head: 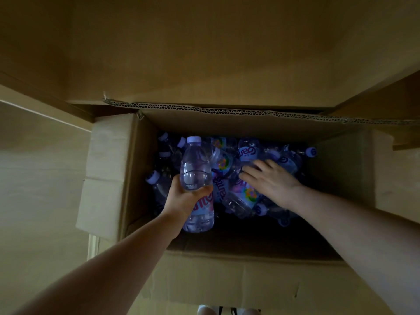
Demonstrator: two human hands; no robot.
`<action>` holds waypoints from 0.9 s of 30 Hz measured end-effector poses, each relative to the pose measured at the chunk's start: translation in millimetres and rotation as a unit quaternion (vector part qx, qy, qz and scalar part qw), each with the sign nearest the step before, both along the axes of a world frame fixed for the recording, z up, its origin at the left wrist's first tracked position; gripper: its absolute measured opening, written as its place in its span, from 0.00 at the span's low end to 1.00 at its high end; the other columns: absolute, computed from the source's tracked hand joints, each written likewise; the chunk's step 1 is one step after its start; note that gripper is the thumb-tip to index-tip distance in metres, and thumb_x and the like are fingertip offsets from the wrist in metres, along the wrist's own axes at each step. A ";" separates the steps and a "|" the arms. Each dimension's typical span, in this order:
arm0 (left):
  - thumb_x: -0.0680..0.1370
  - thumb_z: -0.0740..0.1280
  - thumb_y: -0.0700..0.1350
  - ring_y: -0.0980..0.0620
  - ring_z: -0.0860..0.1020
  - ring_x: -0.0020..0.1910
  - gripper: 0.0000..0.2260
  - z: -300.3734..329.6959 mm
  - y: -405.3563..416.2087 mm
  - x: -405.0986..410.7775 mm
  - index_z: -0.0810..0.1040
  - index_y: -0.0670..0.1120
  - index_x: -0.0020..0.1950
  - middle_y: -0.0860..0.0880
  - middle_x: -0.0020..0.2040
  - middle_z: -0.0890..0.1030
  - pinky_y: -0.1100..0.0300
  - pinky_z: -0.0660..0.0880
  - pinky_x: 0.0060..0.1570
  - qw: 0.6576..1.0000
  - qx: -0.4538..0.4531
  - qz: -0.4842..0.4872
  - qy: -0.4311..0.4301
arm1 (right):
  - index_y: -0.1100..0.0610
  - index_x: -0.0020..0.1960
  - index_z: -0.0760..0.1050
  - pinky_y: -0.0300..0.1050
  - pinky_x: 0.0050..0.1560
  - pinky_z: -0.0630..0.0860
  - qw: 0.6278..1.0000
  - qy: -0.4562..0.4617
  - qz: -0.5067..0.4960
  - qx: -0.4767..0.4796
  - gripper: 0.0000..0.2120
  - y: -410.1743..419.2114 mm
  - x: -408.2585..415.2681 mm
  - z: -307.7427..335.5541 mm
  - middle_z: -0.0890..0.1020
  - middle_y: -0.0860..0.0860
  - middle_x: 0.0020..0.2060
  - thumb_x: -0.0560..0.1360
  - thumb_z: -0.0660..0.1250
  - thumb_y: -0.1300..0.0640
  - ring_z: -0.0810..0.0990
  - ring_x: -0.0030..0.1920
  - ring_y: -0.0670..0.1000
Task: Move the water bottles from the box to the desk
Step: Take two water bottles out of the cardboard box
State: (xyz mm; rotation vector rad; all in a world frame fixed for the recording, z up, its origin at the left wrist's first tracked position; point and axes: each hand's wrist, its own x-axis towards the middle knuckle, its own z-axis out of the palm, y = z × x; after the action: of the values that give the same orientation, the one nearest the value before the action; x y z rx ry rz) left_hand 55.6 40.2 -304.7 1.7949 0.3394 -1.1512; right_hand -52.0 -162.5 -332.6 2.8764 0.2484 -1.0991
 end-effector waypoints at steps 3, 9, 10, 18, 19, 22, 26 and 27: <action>0.69 0.76 0.42 0.50 0.81 0.46 0.23 1.5 3.9 -2.7 0.70 0.47 0.61 0.45 0.51 0.81 0.59 0.77 0.40 1.000 0.003 -0.016 -0.006 | 0.54 0.74 0.59 0.52 0.67 0.63 0.998 -0.025 -0.042 0.043 0.28 -2.0 -3.5 -2.7 0.62 0.51 0.73 0.76 0.62 0.63 0.60 0.71 0.57; 0.69 0.76 0.41 0.49 0.80 0.47 0.24 2.0 4.5 -8.9 0.69 0.49 0.60 0.47 0.51 0.80 0.57 0.77 0.42 1.000 0.016 -0.004 0.001 | 0.50 0.72 0.64 0.60 0.58 0.70 0.963 0.048 -0.263 0.025 0.21 35.8 26.8 -2.3 0.59 0.51 0.73 0.82 0.54 0.45 0.58 0.71 0.58; 0.69 0.76 0.41 0.49 0.80 0.47 0.25 1.2 3.4 -9.8 0.69 0.48 0.60 0.47 0.51 0.80 0.57 0.76 0.42 1.000 0.018 -0.003 0.000 | 0.48 0.72 0.64 0.63 0.58 0.70 0.949 0.090 -0.301 0.005 0.21 44.8 33.3 -5.8 0.54 0.51 0.74 0.81 0.54 0.44 0.55 0.72 0.60; 0.68 0.77 0.42 0.49 0.81 0.48 0.26 -4.2 3.8 -12.2 0.70 0.47 0.61 0.46 0.51 0.81 0.58 0.77 0.41 1.000 0.019 -0.014 -0.003 | 0.57 0.73 0.53 0.68 0.63 0.69 0.876 0.072 -0.474 -0.058 0.39 88.3 45.0 -28.8 0.50 0.60 0.68 0.69 0.72 0.64 0.49 0.72 0.66; 0.67 0.77 0.42 0.49 0.81 0.47 0.26 -3.8 4.2 -12.1 0.70 0.47 0.61 0.46 0.51 0.81 0.59 0.76 0.39 1.000 0.018 -0.014 -0.001 | 0.56 0.71 0.55 0.67 0.65 0.66 0.866 0.053 -0.494 -0.057 0.40 88.8 44.7 -29.9 0.52 0.60 0.68 0.67 0.74 0.63 0.50 0.72 0.66; 0.67 0.77 0.42 0.51 0.80 0.46 0.26 -2.5 5.6 -11.5 0.69 0.48 0.61 0.47 0.51 0.80 0.60 0.75 0.37 1.000 0.015 -0.015 0.002 | 0.55 0.70 0.58 0.67 0.70 0.57 0.842 0.015 -0.537 -0.045 0.33 83.0 47.1 -30.0 0.55 0.59 0.68 0.70 0.71 0.60 0.53 0.71 0.68; 0.67 0.77 0.42 0.50 0.80 0.46 0.26 -3.2 8.3 -9.6 0.69 0.49 0.61 0.47 0.51 0.80 0.59 0.75 0.38 1.000 0.017 0.001 0.013 | 0.55 0.74 0.58 0.75 0.66 0.52 0.827 0.025 -0.557 -0.068 0.22 65.5 49.2 -31.5 0.53 0.63 0.75 0.81 0.55 0.56 0.54 0.73 0.71; 0.67 0.77 0.42 0.50 0.80 0.46 0.26 -4.1 8.7 -9.0 0.69 0.49 0.61 0.47 0.51 0.80 0.59 0.75 0.38 1.000 0.016 0.005 0.013 | 0.56 0.74 0.57 0.76 0.66 0.54 0.826 0.027 -0.558 -0.074 0.22 60.9 47.1 -33.7 0.53 0.64 0.75 0.82 0.55 0.53 0.54 0.73 0.70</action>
State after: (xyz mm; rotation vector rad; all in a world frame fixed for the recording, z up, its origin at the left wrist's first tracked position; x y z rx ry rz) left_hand 46.7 48.9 -308.8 1.8050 0.3843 -1.1689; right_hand -4.9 -101.6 -366.3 2.7151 -1.6174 -1.1479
